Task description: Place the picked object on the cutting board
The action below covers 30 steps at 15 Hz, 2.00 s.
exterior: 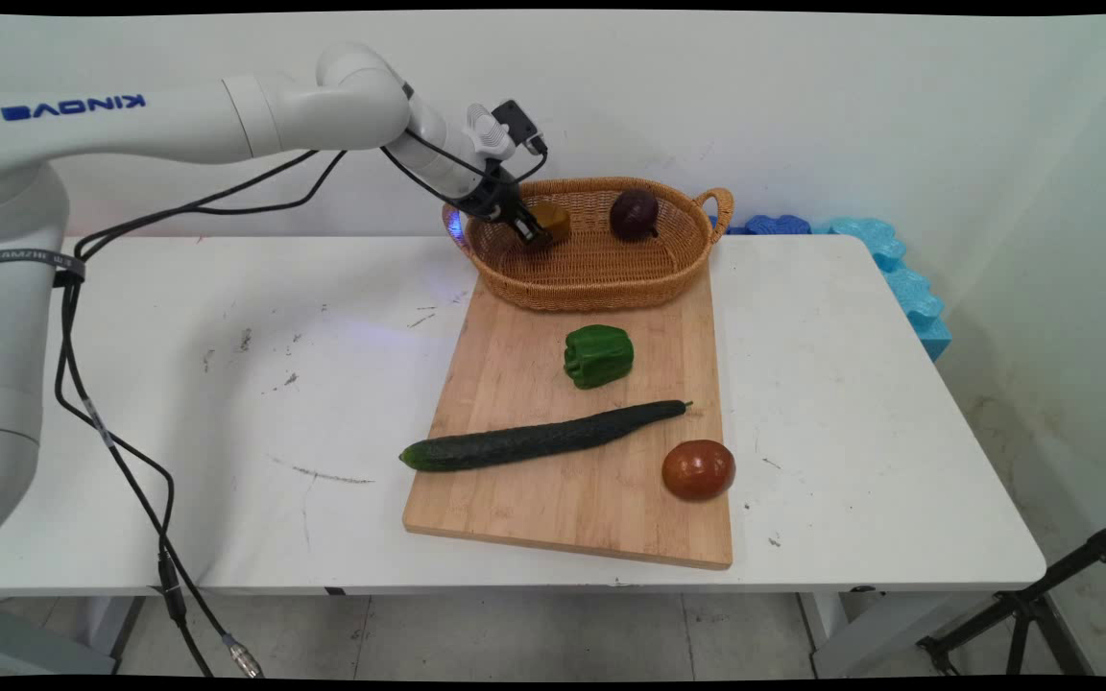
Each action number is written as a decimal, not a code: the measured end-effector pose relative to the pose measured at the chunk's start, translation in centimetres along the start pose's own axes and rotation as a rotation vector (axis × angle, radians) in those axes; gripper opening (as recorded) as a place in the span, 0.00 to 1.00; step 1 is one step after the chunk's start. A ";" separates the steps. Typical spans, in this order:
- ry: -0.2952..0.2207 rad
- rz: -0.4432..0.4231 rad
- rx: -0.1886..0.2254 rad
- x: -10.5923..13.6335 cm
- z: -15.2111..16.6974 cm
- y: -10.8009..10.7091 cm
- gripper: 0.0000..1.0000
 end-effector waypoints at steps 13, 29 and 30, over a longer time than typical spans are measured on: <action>0.077 0.076 -0.076 0.4 -10.6 1.6 0.00; -0.010 0.125 -0.297 -9.1 -18.5 9.3 0.00; -0.019 0.121 -0.303 -9.7 -18.2 9.7 0.00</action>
